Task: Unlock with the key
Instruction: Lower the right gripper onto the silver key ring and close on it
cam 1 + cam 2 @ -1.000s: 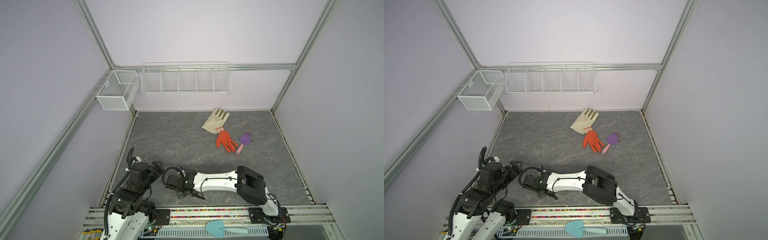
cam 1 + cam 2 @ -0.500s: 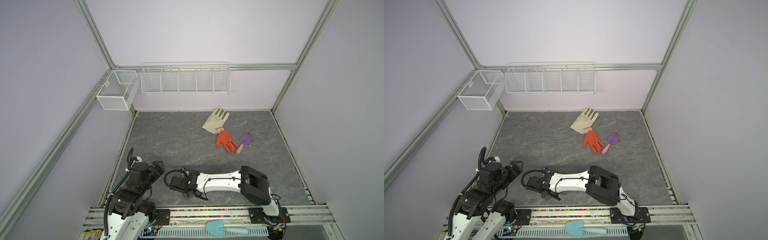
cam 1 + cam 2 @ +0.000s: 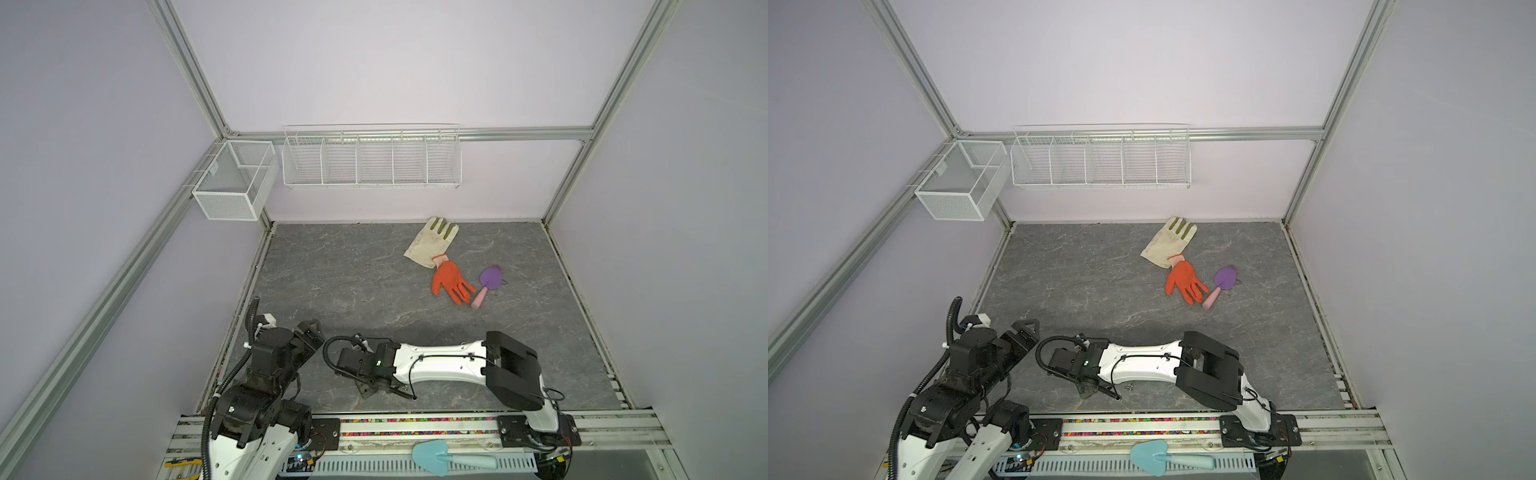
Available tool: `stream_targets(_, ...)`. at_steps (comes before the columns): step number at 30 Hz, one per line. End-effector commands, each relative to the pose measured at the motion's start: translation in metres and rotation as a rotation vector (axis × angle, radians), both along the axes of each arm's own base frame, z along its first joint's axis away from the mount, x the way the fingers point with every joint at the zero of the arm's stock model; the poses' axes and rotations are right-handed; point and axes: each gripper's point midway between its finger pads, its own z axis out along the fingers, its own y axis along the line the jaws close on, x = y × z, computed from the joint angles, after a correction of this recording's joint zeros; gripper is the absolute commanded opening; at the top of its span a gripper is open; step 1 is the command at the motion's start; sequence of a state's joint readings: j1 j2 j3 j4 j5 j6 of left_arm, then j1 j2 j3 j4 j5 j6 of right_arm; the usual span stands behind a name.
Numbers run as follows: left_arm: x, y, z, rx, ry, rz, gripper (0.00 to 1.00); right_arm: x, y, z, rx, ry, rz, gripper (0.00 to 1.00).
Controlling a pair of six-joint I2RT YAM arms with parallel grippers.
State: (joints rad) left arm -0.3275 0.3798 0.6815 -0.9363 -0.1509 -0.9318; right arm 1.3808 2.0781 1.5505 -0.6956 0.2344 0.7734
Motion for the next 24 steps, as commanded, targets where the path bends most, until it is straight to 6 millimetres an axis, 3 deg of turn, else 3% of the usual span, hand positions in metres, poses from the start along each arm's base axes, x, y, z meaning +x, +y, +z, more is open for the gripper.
stream_targets(1,-0.006,0.005,0.0,0.009,0.012,0.019,0.91,-0.003,0.01,-0.007,0.01,0.011,0.083,0.51)
stream_targets(3,-0.005,0.004,0.0,0.003,0.009,0.018,0.91,-0.004,0.012,-0.009,0.008,0.008,0.118,0.45)
stream_targets(16,-0.01,0.013,0.001,0.027,0.007,0.051,0.91,0.003,0.009,-0.019,-0.036,-0.022,0.207,0.33)
stream_targets(24,-0.012,0.017,0.003,0.038,0.0,0.066,0.91,0.003,0.012,-0.026,-0.057,-0.024,0.244,0.3)
